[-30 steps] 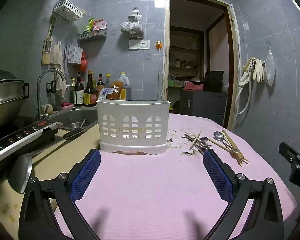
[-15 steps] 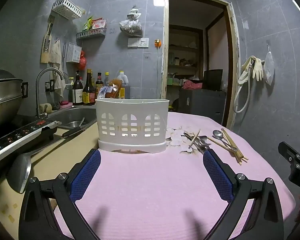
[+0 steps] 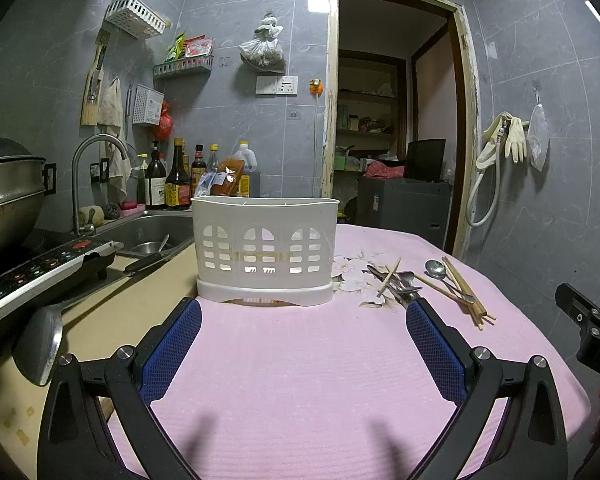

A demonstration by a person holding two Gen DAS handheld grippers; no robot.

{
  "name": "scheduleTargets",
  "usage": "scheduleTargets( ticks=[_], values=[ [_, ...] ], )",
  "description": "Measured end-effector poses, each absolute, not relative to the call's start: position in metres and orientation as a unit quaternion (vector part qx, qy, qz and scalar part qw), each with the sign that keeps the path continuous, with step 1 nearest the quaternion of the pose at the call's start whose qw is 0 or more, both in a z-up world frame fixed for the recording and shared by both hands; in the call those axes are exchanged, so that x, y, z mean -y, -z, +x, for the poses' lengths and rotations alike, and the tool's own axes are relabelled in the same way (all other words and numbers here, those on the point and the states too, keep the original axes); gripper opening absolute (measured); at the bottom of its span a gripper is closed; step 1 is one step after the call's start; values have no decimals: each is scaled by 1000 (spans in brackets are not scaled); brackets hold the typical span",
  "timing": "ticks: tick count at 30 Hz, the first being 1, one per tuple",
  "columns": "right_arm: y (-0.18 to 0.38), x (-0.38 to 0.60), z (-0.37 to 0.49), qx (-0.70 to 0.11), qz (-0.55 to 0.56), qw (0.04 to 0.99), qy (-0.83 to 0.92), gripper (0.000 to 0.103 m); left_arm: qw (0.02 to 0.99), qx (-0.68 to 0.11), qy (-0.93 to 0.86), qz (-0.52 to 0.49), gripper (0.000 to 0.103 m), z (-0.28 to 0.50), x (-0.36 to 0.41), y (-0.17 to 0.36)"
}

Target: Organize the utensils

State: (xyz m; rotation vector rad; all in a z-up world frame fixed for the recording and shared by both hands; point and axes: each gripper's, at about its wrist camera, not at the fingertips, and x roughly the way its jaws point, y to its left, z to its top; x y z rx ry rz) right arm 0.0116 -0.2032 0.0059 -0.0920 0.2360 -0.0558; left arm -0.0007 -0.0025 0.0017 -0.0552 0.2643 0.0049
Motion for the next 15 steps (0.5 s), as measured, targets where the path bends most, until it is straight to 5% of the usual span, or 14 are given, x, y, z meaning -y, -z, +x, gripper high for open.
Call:
scheduleTargets(
  ticks=[15],
  values=[
    [-3, 199, 13, -123, -45, 991, 27, 103, 991, -131, -2, -28, 100, -2, 3, -3]
  ],
)
